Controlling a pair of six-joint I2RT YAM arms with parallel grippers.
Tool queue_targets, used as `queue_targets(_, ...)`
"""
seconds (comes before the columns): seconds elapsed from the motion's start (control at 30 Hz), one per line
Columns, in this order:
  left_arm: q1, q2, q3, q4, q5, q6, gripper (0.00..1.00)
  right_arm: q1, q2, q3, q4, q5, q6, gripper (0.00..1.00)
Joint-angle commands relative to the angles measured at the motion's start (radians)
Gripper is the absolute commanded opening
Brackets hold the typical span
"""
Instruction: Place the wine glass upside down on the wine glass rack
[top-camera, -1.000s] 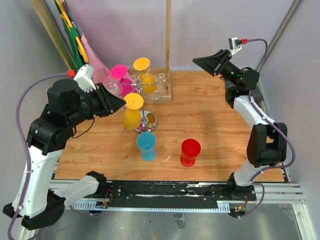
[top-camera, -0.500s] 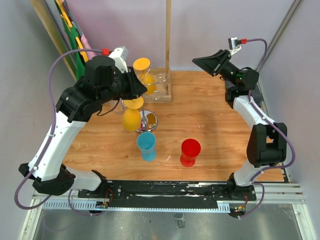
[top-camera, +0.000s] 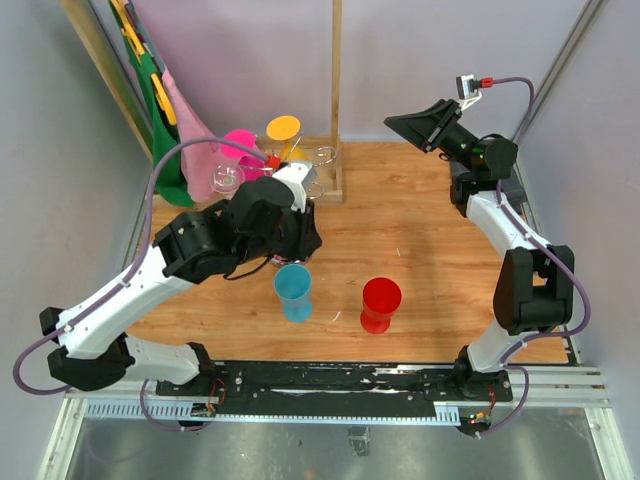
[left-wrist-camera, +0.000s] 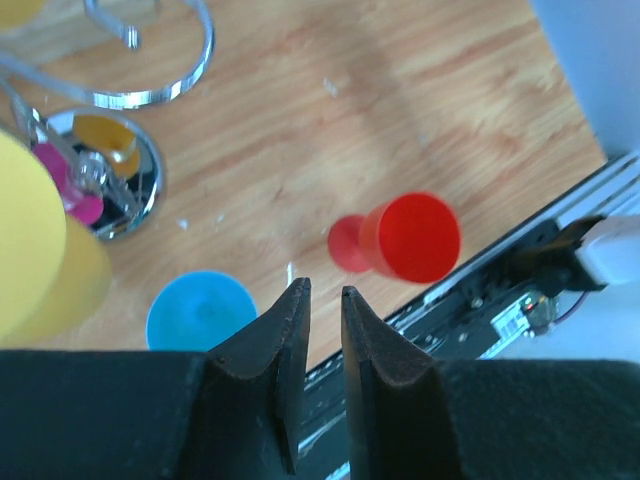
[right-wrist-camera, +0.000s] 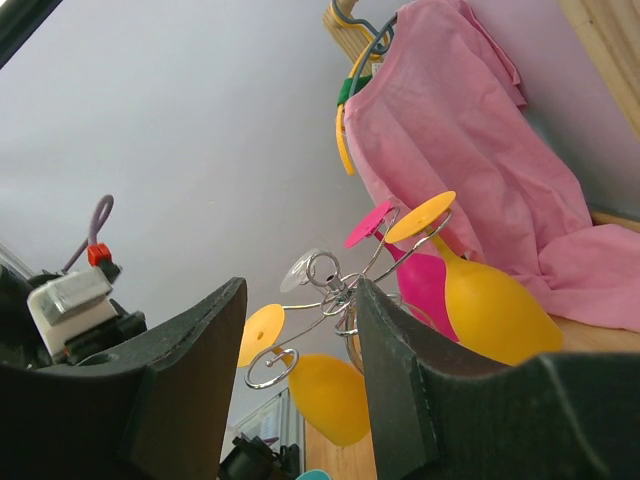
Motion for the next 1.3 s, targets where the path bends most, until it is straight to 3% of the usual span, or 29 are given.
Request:
queue_targets(0.0,-0.022,-0.085,-0.111,0.003,-0.044,-0.033,0.24,0.011,-0.004,0.01,0.012,-0.013,-0.021,0.5)
queue_targets(0.27,-0.046,-0.059,-0.215,-0.065,-0.011,-0.003,0.24,0.01,0.002,0.01,0.009,-0.01,-0.023,0.5)
queue_targets(0.73,-0.055,-0.012,-0.363,-0.032,0.06,-0.002,0.33,0.011,0.006,0.008,0.011,-0.009,-0.023,0.5)
queue_targets(1.27,-0.065,0.03,-0.464,0.013,0.061,0.009,0.34,0.011,0.0,0.008,0.011,-0.01,-0.021,0.5)
